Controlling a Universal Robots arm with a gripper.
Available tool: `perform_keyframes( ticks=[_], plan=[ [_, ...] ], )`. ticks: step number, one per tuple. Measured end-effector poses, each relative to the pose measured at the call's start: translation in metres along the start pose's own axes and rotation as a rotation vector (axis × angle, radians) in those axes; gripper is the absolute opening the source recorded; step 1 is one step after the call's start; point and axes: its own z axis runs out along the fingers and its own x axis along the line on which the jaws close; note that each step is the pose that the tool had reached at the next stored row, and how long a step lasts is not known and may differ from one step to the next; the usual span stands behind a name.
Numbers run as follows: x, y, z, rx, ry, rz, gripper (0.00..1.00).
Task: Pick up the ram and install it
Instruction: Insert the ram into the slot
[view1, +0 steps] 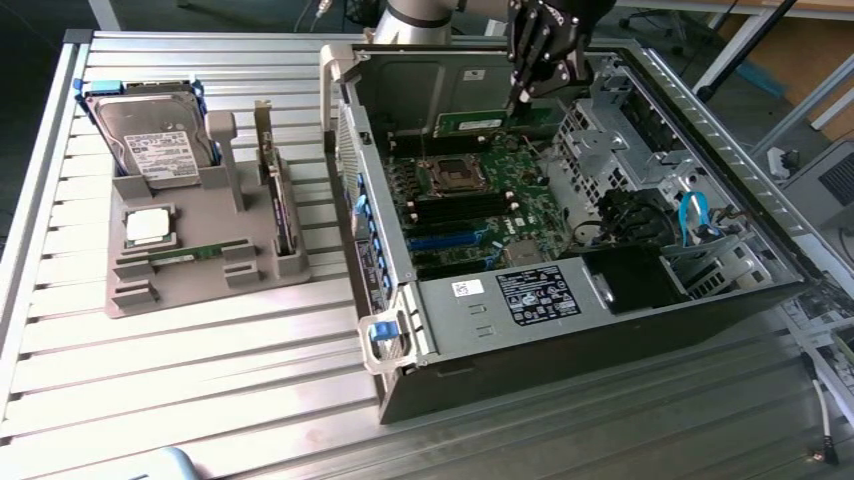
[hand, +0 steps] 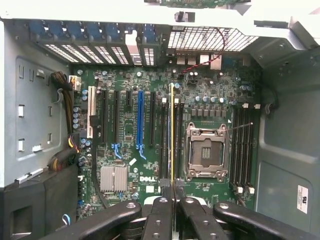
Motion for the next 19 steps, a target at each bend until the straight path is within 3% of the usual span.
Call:
perform_keyframes(
  ticks=[13, 19],
  plan=[
    [0.001, -0.0003, 0.0246, 0.0001, 0.0, 0.0, 0.12],
    [0.001, -0.0003, 0.0249, 0.0, 0.0001, 0.0, 0.12]
  ],
)
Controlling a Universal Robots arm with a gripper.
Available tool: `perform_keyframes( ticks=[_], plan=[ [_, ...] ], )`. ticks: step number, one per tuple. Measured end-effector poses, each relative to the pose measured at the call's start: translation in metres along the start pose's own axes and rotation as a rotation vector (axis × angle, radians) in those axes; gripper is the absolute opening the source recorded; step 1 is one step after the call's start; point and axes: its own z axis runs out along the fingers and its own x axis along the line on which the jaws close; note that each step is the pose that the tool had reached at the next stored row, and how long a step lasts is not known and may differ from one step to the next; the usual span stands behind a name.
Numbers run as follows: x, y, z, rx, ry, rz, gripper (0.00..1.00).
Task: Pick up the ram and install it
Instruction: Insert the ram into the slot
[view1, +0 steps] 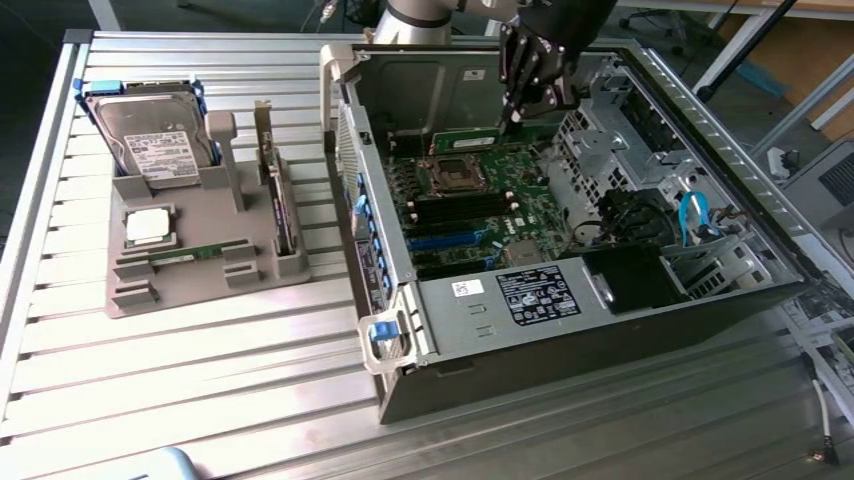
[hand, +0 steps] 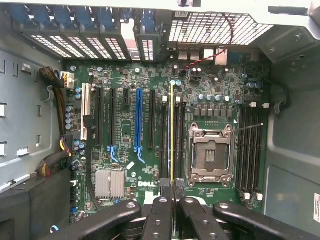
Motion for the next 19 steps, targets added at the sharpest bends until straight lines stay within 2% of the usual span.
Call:
perform_keyframes(
  ticks=[19],
  plan=[
    [0.0, -0.0002, 0.0129, -0.0011, -0.0001, 0.0, 0.12]
  ],
)
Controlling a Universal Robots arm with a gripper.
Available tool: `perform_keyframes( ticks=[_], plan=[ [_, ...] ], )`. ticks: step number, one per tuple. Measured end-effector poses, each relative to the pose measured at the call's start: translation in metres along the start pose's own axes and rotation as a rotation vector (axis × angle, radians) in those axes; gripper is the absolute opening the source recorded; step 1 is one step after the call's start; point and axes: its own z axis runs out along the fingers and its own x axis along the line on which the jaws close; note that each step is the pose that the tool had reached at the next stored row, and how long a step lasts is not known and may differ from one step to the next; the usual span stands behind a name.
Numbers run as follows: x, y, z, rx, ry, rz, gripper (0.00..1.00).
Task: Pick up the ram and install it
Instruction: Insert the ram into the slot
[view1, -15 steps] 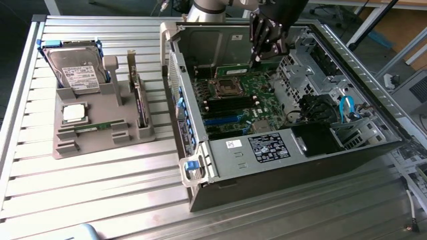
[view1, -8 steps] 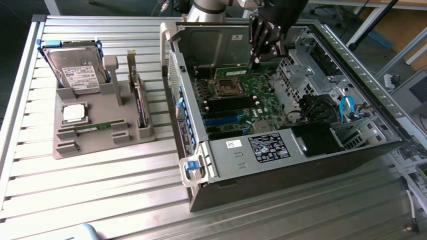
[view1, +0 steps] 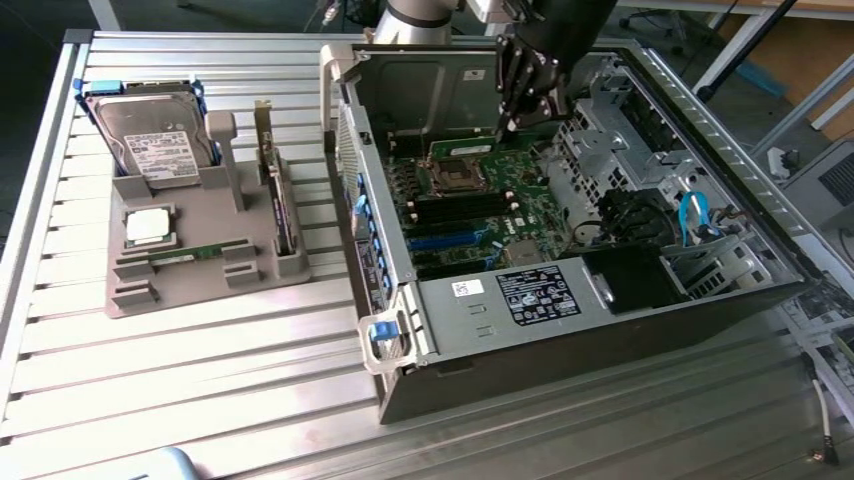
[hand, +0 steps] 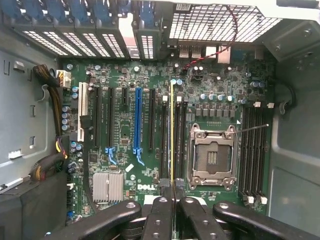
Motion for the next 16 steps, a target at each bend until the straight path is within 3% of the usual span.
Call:
perform_keyframes(
  ticks=[16],
  plan=[
    [0.0, -0.0002, 0.0119, -0.0027, 0.0003, 0.0, 0.12]
  ],
)
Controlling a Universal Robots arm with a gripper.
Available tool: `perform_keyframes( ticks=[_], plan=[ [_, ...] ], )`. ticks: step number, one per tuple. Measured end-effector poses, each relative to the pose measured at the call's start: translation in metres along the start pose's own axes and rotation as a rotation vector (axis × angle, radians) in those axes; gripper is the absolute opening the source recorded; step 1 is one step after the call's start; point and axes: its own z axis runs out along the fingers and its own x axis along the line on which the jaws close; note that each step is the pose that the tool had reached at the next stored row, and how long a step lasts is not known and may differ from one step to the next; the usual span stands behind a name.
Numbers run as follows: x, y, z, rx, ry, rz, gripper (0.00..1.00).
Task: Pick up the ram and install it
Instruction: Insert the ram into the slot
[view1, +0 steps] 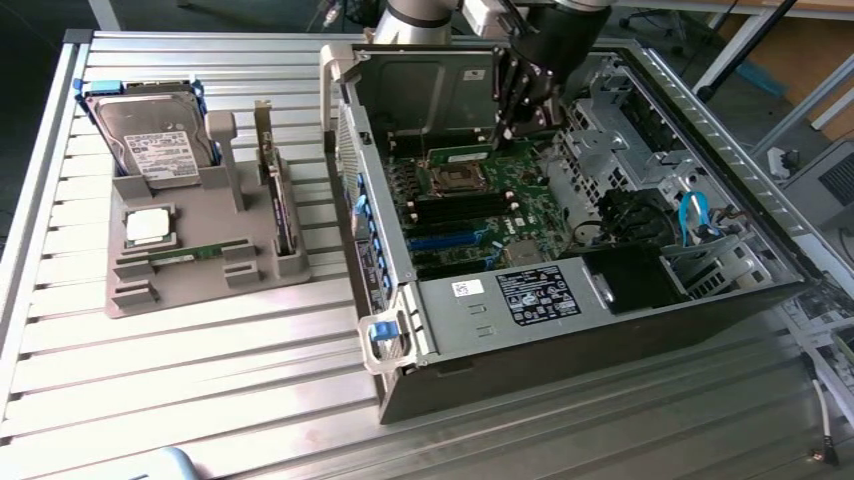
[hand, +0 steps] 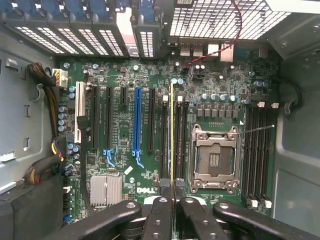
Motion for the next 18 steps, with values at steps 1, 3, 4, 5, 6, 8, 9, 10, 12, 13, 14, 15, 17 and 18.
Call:
perform_keyframes(
  ticks=[1, 3, 4, 5, 6, 8, 9, 10, 12, 13, 14, 15, 17, 18],
  plan=[
    [0.0, 0.0, 0.0011, -0.0004, 0.0001, 0.0, 0.12],
    [0.0, 0.0, 0.0031, -0.0011, 0.0003, 0.0, 0.12],
    [0.0, 0.0, 0.004, -0.0014, 0.0003, 0.0, 0.12],
    [0.0, -0.0001, 0.0051, -0.0017, 0.0005, 0.0, 0.12],
    [0.0, -0.0001, 0.006, -0.002, 0.0005, 0.0, 0.12],
    [0.0, -0.0001, 0.0079, -0.0028, 0.0007, 0.0, 0.12],
    [0.0, -0.0001, 0.0089, -0.0031, 0.0007, 0.0, 0.12],
    [0.0, -0.0002, 0.0099, -0.0036, 0.0008, 0.0, 0.12],
    [0.0, -0.0002, 0.0119, -0.0045, 0.0009, 0.0, 0.12],
    [0.0, -0.0002, 0.0129, -0.0049, 0.0011, 0.0, 0.12],
    [0.0, -0.0002, 0.0138, -0.0053, 0.0011, 0.0, 0.12],
    [0.0, -0.0002, 0.0148, -0.0056, 0.001, 0.0, 0.12],
    [0.0, -0.0003, 0.0164, -0.0062, 0.0012, 0.0, 0.12],
    [0.0, -0.0003, 0.0171, -0.0065, 0.0013, 0.0, 0.12]
  ],
)
